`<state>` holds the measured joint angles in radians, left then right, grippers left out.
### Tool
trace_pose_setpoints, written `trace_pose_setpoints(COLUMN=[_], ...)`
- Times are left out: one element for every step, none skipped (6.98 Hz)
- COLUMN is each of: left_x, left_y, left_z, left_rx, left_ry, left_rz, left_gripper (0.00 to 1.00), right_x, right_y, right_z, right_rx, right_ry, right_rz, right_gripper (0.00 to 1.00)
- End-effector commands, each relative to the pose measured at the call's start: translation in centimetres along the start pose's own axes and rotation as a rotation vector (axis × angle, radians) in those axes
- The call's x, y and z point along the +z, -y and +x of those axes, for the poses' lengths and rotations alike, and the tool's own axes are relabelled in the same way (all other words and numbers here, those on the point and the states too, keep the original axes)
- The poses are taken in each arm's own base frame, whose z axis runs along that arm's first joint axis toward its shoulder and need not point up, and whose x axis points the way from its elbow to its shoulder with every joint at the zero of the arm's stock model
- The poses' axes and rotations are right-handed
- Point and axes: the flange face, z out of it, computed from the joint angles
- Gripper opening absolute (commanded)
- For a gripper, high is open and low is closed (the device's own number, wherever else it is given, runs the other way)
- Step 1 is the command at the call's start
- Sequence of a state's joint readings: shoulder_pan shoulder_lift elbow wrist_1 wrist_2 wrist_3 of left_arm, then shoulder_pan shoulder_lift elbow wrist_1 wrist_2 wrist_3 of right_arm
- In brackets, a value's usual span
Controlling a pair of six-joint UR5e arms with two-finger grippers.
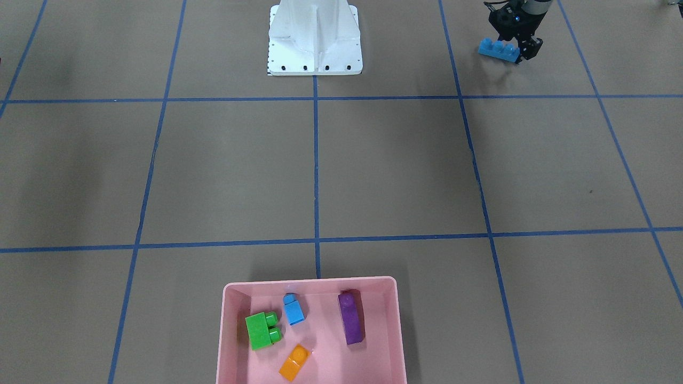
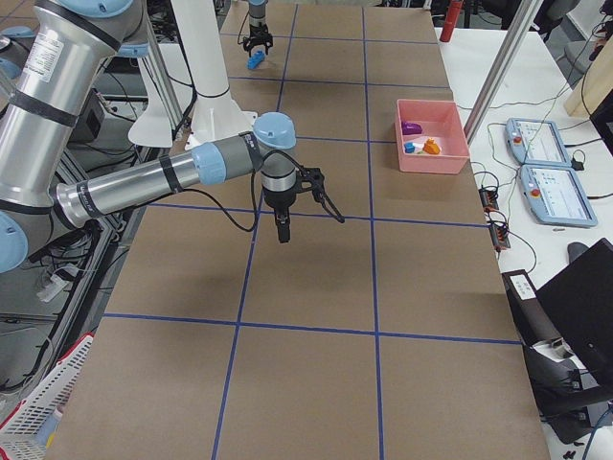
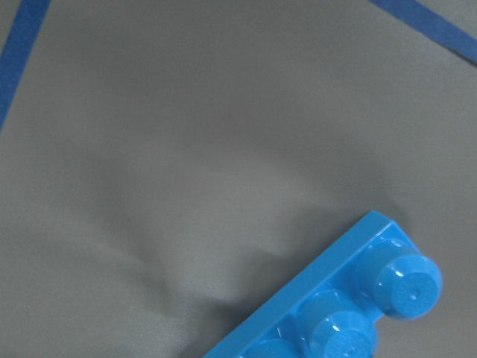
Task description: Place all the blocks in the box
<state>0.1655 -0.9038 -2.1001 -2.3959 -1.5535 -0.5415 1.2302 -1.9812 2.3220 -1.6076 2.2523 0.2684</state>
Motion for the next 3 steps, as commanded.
trace_pose_setpoints(left_x=[0.54,0.65,0.66], left_y=[-0.4,-0.51,-0.51], left_z=[0.01,-0.05,-0.05], left_rx=[0.008,0.008,0.005], left_ry=[0.005,0.006,0.006], left_rz=[-0.011,-0.014,-0.014], left_gripper=[0.92,0.9,0.69], right_x=[0.05,0.11,0.11], right_y=[-0.02,-0.02,-0.02], right_z=[0.05,0.1,0.1], right_rx=[0.001,0.002,0.002], right_ry=[-0.001,-0.001,-0.001], right_rz=[-0.001,-0.002,-0.002], right_gripper=[1.0,1.0,1.0])
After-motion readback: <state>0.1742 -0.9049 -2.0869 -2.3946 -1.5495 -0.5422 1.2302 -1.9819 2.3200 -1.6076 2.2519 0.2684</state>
